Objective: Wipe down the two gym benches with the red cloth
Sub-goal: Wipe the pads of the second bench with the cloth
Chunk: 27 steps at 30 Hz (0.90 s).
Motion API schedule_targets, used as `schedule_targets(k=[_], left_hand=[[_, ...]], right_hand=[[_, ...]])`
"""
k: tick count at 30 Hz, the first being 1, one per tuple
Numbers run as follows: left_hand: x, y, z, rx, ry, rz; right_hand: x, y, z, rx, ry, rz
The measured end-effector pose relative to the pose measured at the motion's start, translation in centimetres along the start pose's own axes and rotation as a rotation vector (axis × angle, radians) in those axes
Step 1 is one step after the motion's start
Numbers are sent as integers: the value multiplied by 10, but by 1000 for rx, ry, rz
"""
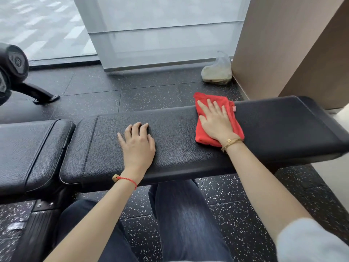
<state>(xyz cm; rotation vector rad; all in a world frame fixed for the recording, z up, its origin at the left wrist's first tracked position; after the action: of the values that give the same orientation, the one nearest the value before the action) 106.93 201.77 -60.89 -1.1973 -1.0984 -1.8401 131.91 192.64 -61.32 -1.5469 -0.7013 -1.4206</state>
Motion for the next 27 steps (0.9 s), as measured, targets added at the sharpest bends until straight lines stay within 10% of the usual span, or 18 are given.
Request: schedule_targets(k=[9, 20, 27], left_hand=[[1, -3, 0, -5, 19, -38], [1, -2, 0, -3, 7, -21], [0, 1, -1, -1, -4, 19]], right_hand=[[-17, -72, -58, 329, -22, 42], [21, 99, -52, -97, 45, 19], [5, 31, 5, -49, 16, -6]])
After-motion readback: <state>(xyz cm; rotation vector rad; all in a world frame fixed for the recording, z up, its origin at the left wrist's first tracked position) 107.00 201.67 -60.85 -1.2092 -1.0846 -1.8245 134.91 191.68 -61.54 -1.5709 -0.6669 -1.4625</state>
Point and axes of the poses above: each hand's wrist, its own z-axis towards the middle knuckle, its own x-axis out of the back of the hand, y = z × x, the point moved 10 cm from there along z, towards the middle knuckle, and after that the axes turned 8 degrees about x, right-handed, at the moved point
